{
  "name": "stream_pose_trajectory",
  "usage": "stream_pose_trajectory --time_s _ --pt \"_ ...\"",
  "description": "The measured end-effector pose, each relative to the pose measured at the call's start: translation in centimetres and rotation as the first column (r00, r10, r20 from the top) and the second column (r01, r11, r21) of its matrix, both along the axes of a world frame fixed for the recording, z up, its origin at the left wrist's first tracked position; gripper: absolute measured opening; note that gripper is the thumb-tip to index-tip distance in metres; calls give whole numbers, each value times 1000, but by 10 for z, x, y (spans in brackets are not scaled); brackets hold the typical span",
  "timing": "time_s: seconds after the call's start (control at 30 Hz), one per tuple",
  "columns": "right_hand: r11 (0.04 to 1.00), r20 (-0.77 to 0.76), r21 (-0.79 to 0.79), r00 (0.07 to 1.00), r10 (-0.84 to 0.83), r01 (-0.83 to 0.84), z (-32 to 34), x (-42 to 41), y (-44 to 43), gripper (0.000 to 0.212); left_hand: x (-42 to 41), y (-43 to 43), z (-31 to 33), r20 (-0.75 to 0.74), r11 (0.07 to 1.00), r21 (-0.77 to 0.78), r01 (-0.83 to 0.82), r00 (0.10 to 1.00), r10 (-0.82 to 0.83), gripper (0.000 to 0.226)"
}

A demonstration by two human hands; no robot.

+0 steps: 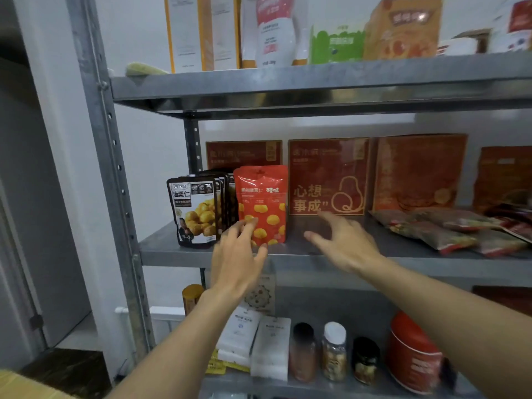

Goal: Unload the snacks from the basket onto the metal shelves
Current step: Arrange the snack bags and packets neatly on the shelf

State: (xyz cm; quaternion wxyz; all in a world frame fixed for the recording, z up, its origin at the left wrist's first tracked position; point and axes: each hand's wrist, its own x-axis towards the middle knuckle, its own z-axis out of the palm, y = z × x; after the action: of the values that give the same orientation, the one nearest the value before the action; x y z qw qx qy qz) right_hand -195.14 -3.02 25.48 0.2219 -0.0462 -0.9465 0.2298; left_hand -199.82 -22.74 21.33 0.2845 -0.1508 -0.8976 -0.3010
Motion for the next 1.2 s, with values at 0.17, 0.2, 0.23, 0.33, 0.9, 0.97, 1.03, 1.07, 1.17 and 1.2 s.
stream_pose_trajectory --time_s 0.17,0.2,0.23,0.33,0.9,0.97,1.03,1.07,1.17,1.2 --pt "972 110 233 994 7 -33 -8 49 31 72 55 41 1 4 965 -260 -26 1000 28 58" --pt "967 117 251 993 6 -36 -9 58 39 74 65 51 1 10 961 -275 -21 1000 25 58" --pt "964 119 262 993 6 -37 -10 66 47 75 73 61 2 11 958 -287 -15 1000 18 59" --pt "960 114 276 993 7 -39 -12 91 67 77 93 87 2 15 948 -318 8 1000 -3 59" --pt "945 75 321 993 -94 65 11 56 168 74 19 194 17 20 920 -340 197 979 -202 64" --pt "951 75 295 991 -115 89 16 38 179 74 -1 204 21 20 919 -323 225 973 -231 63" --pt "961 88 258 988 -125 98 19 17 190 74 -20 215 24 40 922 -297 247 968 -246 62" --pt "965 99 243 987 -128 101 19 7 197 73 -28 221 24 59 922 -288 258 966 -252 62" --pt "974 107 197 985 -138 115 21 -23 218 71 -52 240 23 160 928 -195 318 944 -289 63" --pt "978 111 176 985 -132 111 22 -32 225 70 -60 246 23 202 932 -125 340 928 -312 63"
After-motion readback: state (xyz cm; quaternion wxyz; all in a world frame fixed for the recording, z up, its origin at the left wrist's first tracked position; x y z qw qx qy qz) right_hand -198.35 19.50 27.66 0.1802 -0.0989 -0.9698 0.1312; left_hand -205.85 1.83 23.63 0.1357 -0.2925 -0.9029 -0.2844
